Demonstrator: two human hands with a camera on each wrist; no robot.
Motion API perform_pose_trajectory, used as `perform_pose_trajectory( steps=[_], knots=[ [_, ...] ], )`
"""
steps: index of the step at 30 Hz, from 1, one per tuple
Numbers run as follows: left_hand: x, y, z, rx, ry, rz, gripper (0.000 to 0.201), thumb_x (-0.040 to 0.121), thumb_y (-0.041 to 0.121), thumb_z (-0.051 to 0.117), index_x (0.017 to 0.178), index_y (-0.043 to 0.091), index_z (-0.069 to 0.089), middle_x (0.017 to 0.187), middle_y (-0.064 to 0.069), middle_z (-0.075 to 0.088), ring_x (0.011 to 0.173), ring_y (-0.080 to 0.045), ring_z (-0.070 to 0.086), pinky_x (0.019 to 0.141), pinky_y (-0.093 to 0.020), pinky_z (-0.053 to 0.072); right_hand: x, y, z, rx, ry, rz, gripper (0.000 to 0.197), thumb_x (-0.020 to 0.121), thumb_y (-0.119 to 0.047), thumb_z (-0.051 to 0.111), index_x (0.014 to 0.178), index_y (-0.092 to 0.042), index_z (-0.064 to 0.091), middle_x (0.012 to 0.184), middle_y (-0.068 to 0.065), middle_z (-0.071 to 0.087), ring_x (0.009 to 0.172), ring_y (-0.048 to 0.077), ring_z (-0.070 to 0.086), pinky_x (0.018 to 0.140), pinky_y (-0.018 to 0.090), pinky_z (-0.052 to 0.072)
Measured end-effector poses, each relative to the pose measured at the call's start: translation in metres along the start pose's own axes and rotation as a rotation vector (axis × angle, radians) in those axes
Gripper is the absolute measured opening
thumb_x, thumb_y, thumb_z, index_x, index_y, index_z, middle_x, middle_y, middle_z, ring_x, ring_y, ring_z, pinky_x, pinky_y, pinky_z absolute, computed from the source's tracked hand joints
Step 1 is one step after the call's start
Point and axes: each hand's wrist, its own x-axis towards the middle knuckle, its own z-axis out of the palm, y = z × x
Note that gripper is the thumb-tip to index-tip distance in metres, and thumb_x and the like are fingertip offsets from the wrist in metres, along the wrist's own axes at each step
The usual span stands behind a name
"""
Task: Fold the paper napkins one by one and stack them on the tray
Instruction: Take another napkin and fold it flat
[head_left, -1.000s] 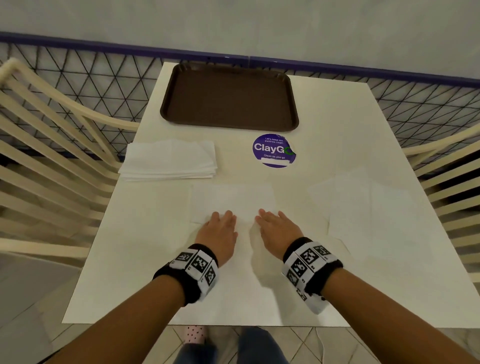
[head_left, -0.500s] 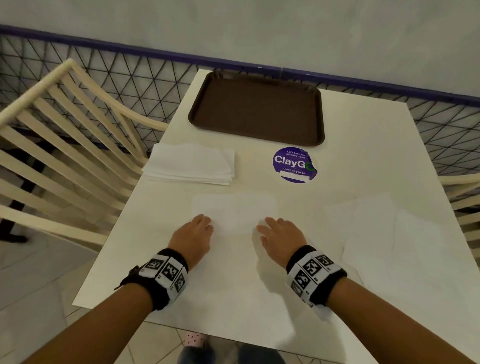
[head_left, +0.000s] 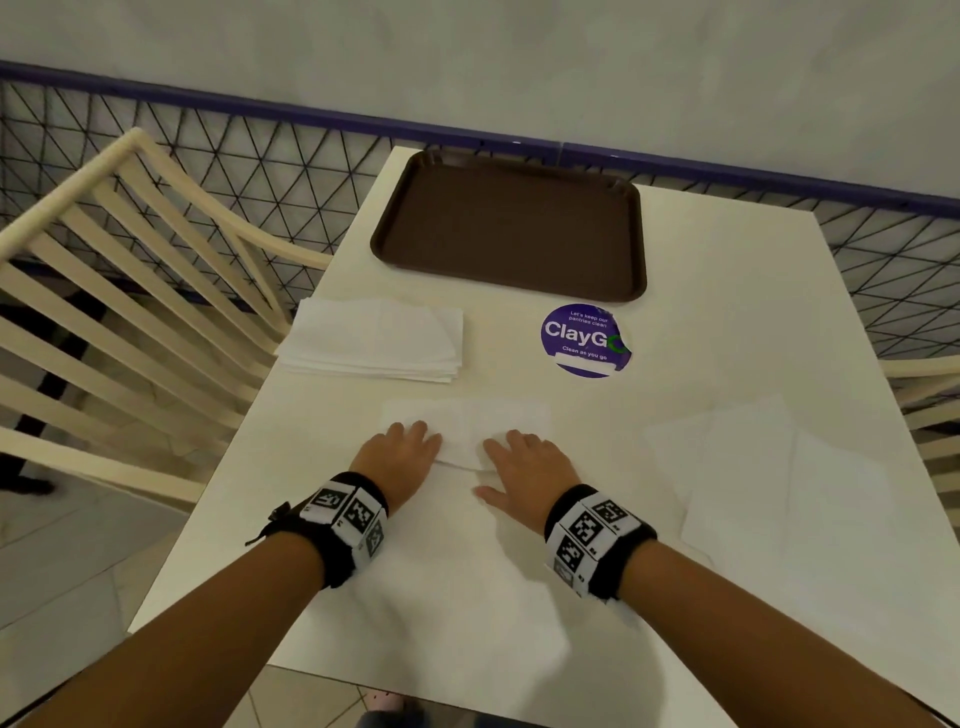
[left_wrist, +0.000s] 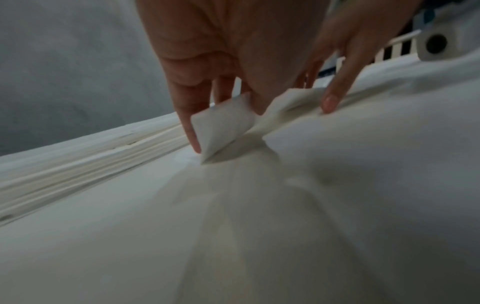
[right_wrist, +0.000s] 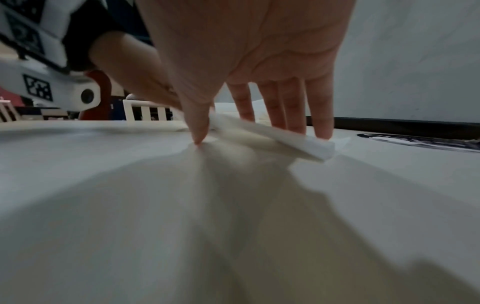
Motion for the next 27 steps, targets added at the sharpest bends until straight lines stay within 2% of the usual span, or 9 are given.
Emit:
perform_pose_trajectory(
  steps=[2,3,6,8,10,12,18,23,27],
  knots=[
    [-0.001,-0.004,-0.008,-0.016,0.044,0.07,0.047,0.026,0.008,0.091,0.069,0.009,0.073,0.054,-0.005,0.058,0.03,-0.018,0.048,0.027,-0.016,0.033,0.0,-0.005,-0.009,-0.041,0.066,0.02,0.051,0.075,-0.048,0.07,0.114,-0.015,0.063,0.1,0.011,0.063,0.084,0.026,0.064,0.075,0.034,0.051],
    [-0.001,-0.008,-0.012,-0.024,0.056,0.116,0.043,0.033,0.012,0.091,0.073,0.01,0.073,0.053,-0.003,0.058,0.03,-0.018,0.048,0.028,-0.015,0.033,0.002,-0.004,-0.012,-0.057,0.124,0.022,0.041,0.078,-0.038,0.069,0.112,-0.015,0.064,0.096,0.01,0.064,0.08,0.026,0.066,0.075,0.033,0.051],
    [0.002,-0.032,-0.027,-0.046,0.208,0.191,0.02,0.076,0.027,0.061,0.091,0.016,0.068,0.059,0.002,0.063,0.04,-0.016,0.057,0.033,-0.016,0.038,0.006,0.008,-0.034,0.008,0.231,-0.024,0.04,0.09,-0.004,0.032,0.125,-0.003,0.052,0.11,0.016,0.06,0.096,0.029,0.064,0.084,0.035,0.048],
    [0.007,-0.049,-0.048,-0.044,0.144,0.155,0.036,0.092,0.028,0.036,0.112,0.016,0.064,0.086,0.0,0.068,0.071,-0.017,0.067,0.053,-0.023,0.051,0.009,0.021,-0.056,-0.027,0.206,-0.04,0.047,0.094,-0.001,0.029,0.14,-0.006,0.034,0.133,0.013,0.05,0.115,0.028,0.055,0.093,0.034,0.042],
    [0.013,-0.072,-0.071,0.018,-0.046,0.093,0.042,0.102,0.028,0.023,0.14,0.019,0.038,0.124,-0.002,0.055,0.113,-0.02,0.055,0.09,-0.031,0.046,0.016,0.033,-0.081,-0.016,0.145,-0.042,0.052,0.096,0.0,0.029,0.147,-0.012,0.021,0.146,0.007,0.038,0.126,0.026,0.047,0.101,0.035,0.037],
    [0.018,-0.096,-0.095,-0.012,-0.119,0.037,0.043,0.103,0.027,0.019,0.145,0.023,0.026,0.134,-0.002,0.047,0.124,-0.02,0.045,0.098,-0.032,0.04,0.026,0.033,-0.108,-0.014,0.157,-0.027,0.054,0.096,0.002,0.027,0.147,-0.012,0.018,0.147,0.01,0.035,0.127,0.029,0.045,0.104,0.038,0.037],
    [0.032,-0.163,-0.135,0.024,0.069,-0.136,0.041,0.103,0.025,0.025,0.143,0.021,0.035,0.132,-0.005,0.051,0.114,-0.026,0.054,0.09,-0.038,0.047,0.069,0.01,-0.177,-0.008,0.243,0.024,0.058,0.096,0.005,0.022,0.15,-0.007,0.004,0.158,0.009,0.008,0.145,0.021,0.015,0.118,0.033,0.014],
    [0.021,-0.187,-0.116,0.007,0.242,-0.156,0.038,0.099,0.019,0.039,0.137,0.014,0.046,0.129,-0.009,0.057,0.106,-0.03,0.06,0.08,-0.04,0.051,0.096,-0.015,-0.173,-0.042,0.268,0.046,0.061,0.095,0.006,0.025,0.149,-0.007,0.0,0.158,0.009,0.0,0.147,0.021,0.006,0.12,0.034,0.009],
    [0.012,-0.19,-0.067,-0.007,0.183,-0.052,0.042,0.063,-0.004,0.08,0.104,0.0,0.069,0.093,-0.019,0.071,0.075,-0.036,0.069,0.058,-0.045,0.058,0.109,-0.034,-0.131,-0.063,0.197,0.034,0.062,0.094,0.007,0.023,0.149,-0.006,-0.002,0.158,0.01,-0.005,0.147,0.022,0.001,0.119,0.035,0.004]
  ],
)
